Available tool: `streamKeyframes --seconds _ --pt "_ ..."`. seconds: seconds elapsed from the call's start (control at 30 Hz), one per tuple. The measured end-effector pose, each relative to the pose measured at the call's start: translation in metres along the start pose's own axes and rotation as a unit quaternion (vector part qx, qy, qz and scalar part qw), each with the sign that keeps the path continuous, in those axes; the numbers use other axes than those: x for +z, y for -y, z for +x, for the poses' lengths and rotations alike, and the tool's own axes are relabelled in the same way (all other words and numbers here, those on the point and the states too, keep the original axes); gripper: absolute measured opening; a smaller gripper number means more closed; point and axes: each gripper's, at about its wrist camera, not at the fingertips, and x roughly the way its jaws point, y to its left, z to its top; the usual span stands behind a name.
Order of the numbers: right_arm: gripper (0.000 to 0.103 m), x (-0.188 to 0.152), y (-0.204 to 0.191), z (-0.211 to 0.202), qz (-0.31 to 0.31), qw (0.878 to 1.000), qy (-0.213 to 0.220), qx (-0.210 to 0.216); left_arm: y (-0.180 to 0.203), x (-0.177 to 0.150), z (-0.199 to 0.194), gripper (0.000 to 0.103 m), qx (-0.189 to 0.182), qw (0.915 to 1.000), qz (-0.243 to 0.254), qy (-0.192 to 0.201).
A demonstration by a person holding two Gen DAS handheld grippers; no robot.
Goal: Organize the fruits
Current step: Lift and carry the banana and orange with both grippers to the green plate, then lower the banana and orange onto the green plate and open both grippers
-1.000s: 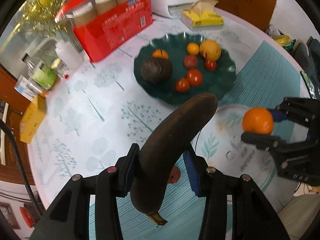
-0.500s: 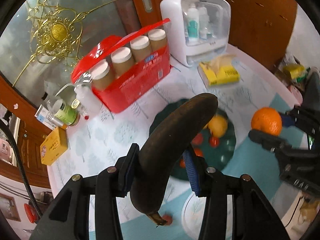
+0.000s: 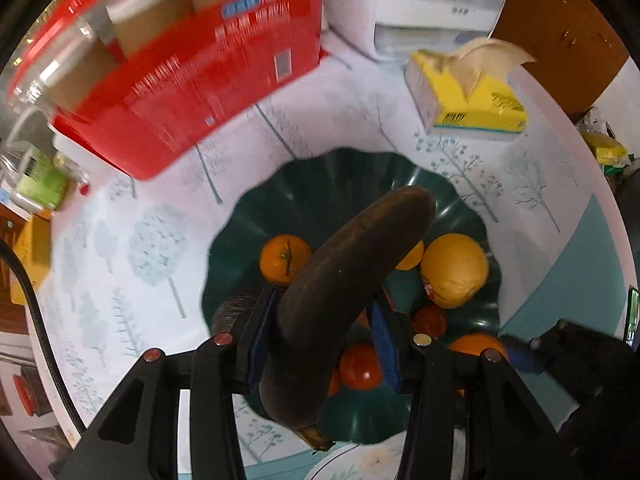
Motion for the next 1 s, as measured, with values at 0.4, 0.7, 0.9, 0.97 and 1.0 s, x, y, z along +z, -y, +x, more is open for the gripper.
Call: streamKeyframes --seconds 0.4,0.7,0.9,0.97,1.0 --pt "0.04 -0.005 0.006 0.038 -0.006 1.0 -0.023 0.012 -0.001 0.01 0.025 0.031 -0.005 0.9997 -0.023 0.005" --pt "0.041 -0.001 0.003 0.034 -0.008 1.0 -0.014 0.012 0.001 0.008 0.019 0.048 0.009 0.9999 -0.007 0.011" --pt "0.041 0.002 0.0 0.019 -0.004 1.0 0.002 0.013 -0.002 0.0 -0.001 0.067 0.024 0.9992 -0.002 0.033" --pt "0.041 0.002 -0.003 0.015 -0.007 1.0 0.005 0.011 -0.004 -0.004 -0.008 0.068 0.026 0.999 -0.001 0.036" --pt "0.041 0.002 -0.003 0.014 -0.008 1.0 0.006 0.009 -0.005 -0.007 -0.011 0.068 0.027 0.9989 -0.002 0.038"
